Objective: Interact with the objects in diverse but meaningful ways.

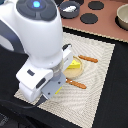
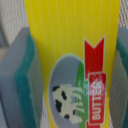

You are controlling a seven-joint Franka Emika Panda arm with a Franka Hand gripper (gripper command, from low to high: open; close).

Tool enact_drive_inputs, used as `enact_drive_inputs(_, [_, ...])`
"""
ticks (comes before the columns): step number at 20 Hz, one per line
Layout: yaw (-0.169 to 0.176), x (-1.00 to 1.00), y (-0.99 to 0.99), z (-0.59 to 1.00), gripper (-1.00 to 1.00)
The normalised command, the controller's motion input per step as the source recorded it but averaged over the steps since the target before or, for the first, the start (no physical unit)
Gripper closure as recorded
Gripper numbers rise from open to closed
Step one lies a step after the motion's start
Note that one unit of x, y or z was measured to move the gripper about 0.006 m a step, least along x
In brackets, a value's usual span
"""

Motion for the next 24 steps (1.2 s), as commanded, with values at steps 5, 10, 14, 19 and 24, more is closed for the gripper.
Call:
enact_drive_inputs(5, [0.0,0.0,-0.24,-0.14,-1.0])
enact_drive_inputs(10, [0.0,0.0,-0.19,-0.06,-1.0])
enact_drive_inputs(14, [0.0,0.01,-0.15,0.0,-1.0])
enact_drive_inputs(19, [0.007,0.09,-0.05,0.52,-1.0])
enact_drive_inputs(24, [0.004,0.22,0.11,1.0,-1.0])
